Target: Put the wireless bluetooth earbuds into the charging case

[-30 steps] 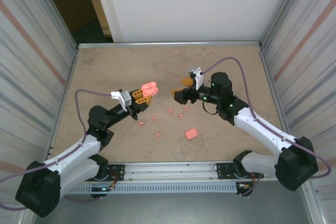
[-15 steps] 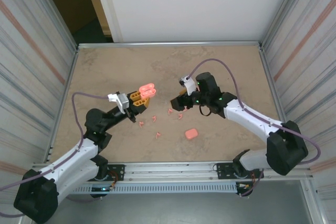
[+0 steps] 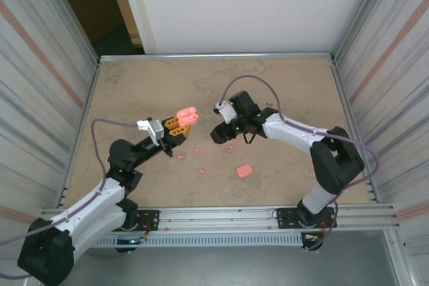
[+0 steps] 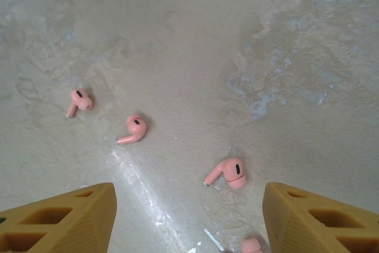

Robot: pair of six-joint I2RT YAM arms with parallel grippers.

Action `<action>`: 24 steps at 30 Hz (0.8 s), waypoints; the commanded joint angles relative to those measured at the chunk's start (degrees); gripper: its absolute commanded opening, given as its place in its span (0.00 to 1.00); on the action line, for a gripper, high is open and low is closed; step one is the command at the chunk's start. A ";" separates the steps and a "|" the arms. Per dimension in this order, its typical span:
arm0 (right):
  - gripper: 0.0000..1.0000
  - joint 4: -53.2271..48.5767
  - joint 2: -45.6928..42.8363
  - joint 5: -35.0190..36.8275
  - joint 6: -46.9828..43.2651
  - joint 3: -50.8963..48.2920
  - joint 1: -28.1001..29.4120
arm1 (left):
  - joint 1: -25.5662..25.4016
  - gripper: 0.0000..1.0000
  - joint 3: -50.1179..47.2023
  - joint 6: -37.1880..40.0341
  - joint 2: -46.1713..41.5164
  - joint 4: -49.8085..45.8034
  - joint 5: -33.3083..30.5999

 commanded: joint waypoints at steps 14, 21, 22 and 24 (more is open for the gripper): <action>0.55 -6.36 9.49 2.42 -2.67 6.45 1.14 | 0.30 0.00 -0.87 -0.16 -1.04 0.56 -1.01; 0.54 -7.07 12.28 2.77 -3.00 7.93 1.41 | 0.30 0.00 -0.97 0.01 -1.62 -0.13 -1.05; 0.53 -7.10 12.61 2.73 -3.10 8.11 1.36 | 0.23 0.00 -0.93 0.09 -1.70 -0.25 -1.06; 0.52 -7.24 13.01 2.57 -3.11 8.38 1.51 | 0.30 0.00 -0.90 0.17 -1.96 -0.49 -1.09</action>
